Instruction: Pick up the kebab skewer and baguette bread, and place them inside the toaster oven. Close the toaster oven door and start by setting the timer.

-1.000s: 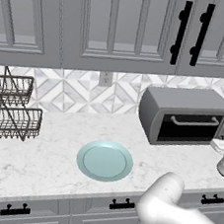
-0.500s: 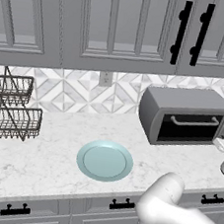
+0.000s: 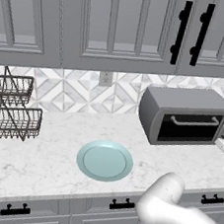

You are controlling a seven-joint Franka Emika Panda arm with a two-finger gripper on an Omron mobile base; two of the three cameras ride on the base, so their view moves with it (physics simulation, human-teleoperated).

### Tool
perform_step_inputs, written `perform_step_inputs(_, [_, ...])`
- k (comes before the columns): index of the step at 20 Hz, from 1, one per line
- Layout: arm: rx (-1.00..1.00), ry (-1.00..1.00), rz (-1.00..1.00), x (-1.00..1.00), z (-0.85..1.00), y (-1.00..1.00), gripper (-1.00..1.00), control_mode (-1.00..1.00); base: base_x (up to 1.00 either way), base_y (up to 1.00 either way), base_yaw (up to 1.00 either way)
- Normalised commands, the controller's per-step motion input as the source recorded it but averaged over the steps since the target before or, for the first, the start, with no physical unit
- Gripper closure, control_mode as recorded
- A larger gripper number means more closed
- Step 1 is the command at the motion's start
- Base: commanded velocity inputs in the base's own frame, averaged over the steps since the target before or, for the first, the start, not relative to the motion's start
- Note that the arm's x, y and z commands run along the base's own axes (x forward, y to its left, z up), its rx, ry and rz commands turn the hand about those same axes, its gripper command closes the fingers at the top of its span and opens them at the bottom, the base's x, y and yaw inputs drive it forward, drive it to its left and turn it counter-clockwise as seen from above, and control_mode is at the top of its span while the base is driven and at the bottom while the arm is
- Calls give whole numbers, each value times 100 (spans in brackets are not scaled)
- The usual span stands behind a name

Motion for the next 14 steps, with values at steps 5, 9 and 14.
perform_step_inputs(5, [0,0,-2,0,7,30,100,-100,0,0,0])
perform_step_inputs(9, [-1,0,-13,0,0,38,100,-100,0,0,0])
perform_step_inputs(14, [-1,0,-25,0,0,2,100,-100,0,0,0])
